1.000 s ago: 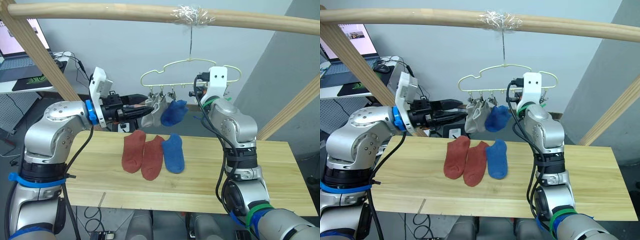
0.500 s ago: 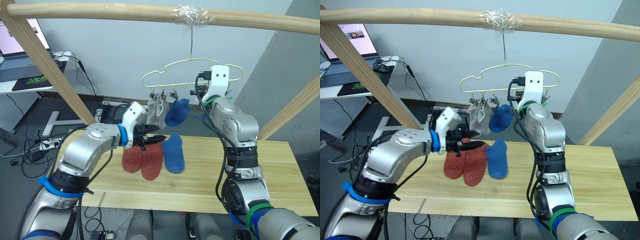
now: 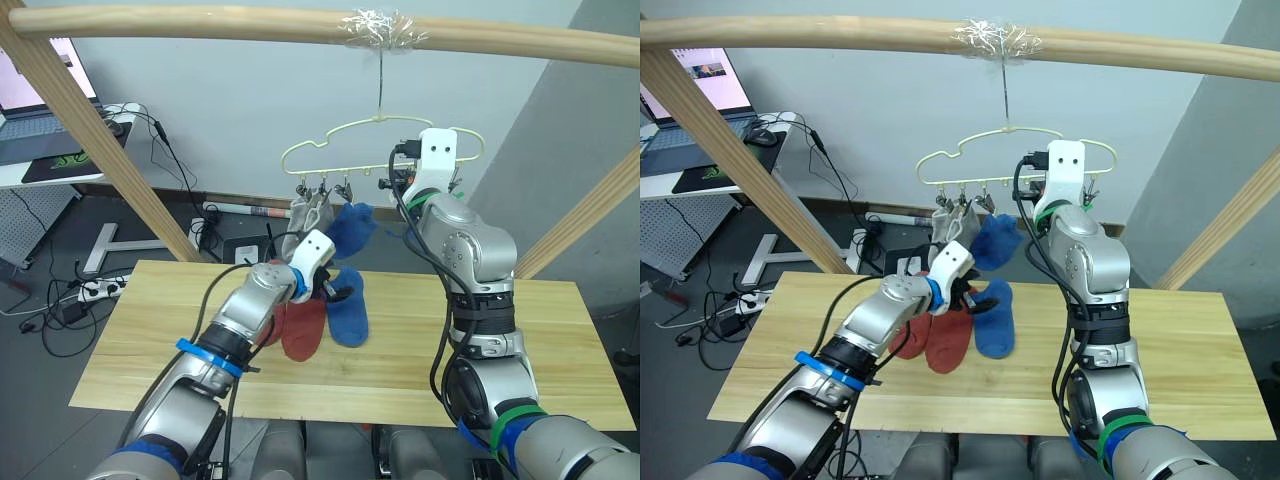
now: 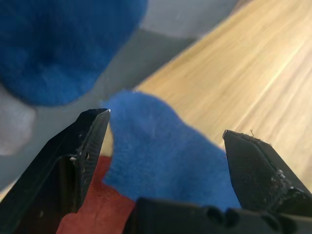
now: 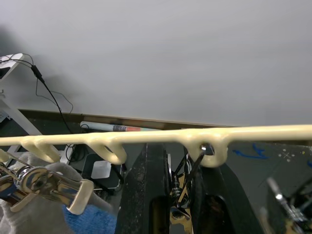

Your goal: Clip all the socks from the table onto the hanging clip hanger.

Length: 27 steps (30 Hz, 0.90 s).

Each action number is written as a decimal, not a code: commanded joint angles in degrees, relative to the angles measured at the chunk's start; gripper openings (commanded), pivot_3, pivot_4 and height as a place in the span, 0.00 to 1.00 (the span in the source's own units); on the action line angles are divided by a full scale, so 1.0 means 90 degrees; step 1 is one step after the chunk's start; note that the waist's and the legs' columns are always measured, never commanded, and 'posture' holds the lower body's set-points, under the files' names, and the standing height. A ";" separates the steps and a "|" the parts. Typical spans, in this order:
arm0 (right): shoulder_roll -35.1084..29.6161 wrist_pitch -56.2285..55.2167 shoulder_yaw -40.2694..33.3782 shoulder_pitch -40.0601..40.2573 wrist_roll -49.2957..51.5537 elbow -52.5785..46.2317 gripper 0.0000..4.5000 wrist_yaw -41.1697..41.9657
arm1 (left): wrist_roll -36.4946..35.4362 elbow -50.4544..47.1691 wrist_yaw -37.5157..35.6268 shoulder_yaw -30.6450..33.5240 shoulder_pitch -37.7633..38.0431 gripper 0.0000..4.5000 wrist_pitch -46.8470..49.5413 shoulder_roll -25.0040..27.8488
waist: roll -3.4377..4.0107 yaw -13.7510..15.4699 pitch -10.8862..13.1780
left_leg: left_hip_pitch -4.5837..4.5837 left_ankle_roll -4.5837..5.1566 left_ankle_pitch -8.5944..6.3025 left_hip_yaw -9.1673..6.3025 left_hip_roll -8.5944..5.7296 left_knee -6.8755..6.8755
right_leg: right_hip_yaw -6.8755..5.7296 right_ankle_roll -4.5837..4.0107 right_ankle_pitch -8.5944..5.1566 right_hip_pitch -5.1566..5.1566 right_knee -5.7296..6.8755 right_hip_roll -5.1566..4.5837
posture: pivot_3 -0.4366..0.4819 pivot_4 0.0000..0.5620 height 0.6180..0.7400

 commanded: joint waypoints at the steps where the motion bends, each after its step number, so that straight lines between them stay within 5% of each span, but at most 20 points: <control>1: -0.0023 0.0001 -0.0051 -0.0128 0.0083 -0.0379 0.03 -0.0021 | 0.0293 0.0618 0.0092 0.0029 -0.0341 0.94 -0.0414 -0.0224 | 0.0000 0.0004 0.0000 | 0.0000 0.0000 0.0000 -0.0001 0.0000 -0.0001 | -0.0001 0.0000 0.0000 0.0000 0.0000 0.0000 | 0.59 0.32 1.00; 15: 0.0001 0.0160 -0.0085 -0.0073 0.0071 -0.0590 0.03 -0.0094 | 0.0892 0.2568 0.0030 0.0092 -0.0872 0.94 -0.1139 -0.0915 | 0.0000 -0.0041 0.0000 | -0.0003 0.0000 0.0000 0.0001 -0.0001 0.0000 | 0.0001 0.0000 0.0000 0.0000 -0.0003 0.0001 | 0.55 0.32 1.00; 18: 0.0003 0.0195 -0.0093 -0.0064 0.0070 -0.0629 0.03 -0.0103 | 0.0992 0.2655 -0.0016 0.0104 -0.0860 0.82 -0.1214 -0.0927 | 0.0000 -0.0078 0.0000 | -0.0003 0.0000 0.0000 0.0001 -0.0001 0.0000 | 0.0000 0.0000 0.0000 0.0000 -0.0003 0.0001 | 0.55 0.32 1.00; 27: -0.0005 0.0247 -0.0111 -0.0051 0.0062 -0.0664 0.03 -0.0089 | 0.1106 0.2654 -0.0079 0.0215 -0.0798 0.25 -0.1265 -0.0958 | 0.0000 -0.0135 0.0000 | -0.0003 0.0000 0.0000 0.0000 -0.0001 0.0000 | 0.0000 0.0000 0.0000 0.0000 -0.0002 0.0000 | 0.55 0.32 1.00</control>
